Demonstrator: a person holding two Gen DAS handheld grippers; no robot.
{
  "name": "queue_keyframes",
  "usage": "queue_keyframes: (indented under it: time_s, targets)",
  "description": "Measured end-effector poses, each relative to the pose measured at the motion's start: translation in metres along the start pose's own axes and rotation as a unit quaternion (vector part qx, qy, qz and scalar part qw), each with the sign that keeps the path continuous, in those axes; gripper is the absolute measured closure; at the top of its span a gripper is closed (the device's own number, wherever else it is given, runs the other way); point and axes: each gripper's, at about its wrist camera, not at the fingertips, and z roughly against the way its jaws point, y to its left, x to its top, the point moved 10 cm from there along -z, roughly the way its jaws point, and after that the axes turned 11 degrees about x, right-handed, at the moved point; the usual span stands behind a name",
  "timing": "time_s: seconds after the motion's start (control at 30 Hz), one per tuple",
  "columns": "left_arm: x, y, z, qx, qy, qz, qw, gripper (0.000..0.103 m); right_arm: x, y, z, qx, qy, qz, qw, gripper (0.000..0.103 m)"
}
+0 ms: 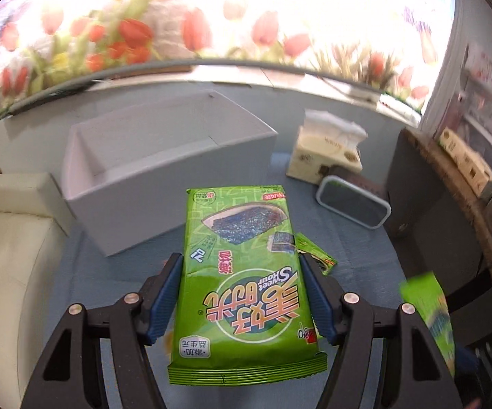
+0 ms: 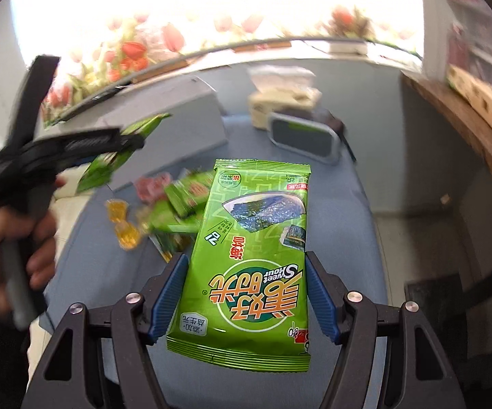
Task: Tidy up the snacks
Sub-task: 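Carry the green seaweed packets with the right tool into the white box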
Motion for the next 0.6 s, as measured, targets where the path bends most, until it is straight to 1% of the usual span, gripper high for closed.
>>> queue_keyframes:
  time_s: [0.13,0.23,0.3,0.37,0.47,0.53,0.57,0.6]
  targets:
    - [0.002,0.037,0.032,0.009,-0.029,0.001,0.9995,0.031,0.036,0.024,-0.019,0.021,-0.011,0.034,0.999,0.031]
    - [0.007,0.061,0.041,0.011,-0.037,0.009,0.9992,0.031,0.066,0.041,-0.038,0.025,-0.018,0.057,0.998,0.031]
    - [0.018,0.080,0.046,0.006,-0.045,0.023,0.9987,0.031,0.088,0.054,-0.053,0.037,-0.022,0.070,0.997,0.031]
    - [0.033,0.091,0.042,0.002,-0.052,0.030,0.9982,0.031,0.112,0.069,-0.072,0.050,-0.019,0.080,0.995,0.031]
    - [0.061,0.110,0.030,-0.002,-0.059,0.054,0.9968,0.031,0.150,0.087,-0.098,0.050,-0.016,0.093,0.994,0.031]
    - [0.080,0.119,0.022,-0.005,-0.066,0.064,0.9957,0.030,0.173,0.101,-0.117,0.068,-0.009,0.103,0.992,0.031]
    - [0.093,0.125,0.015,0.006,-0.069,0.065,0.9955,0.030,0.187,0.107,-0.129,0.072,-0.004,0.111,0.991,0.031]
    - [0.102,0.128,0.009,0.010,-0.069,0.064,0.9955,0.030,0.199,0.111,-0.141,0.072,0.001,0.117,0.991,0.031]
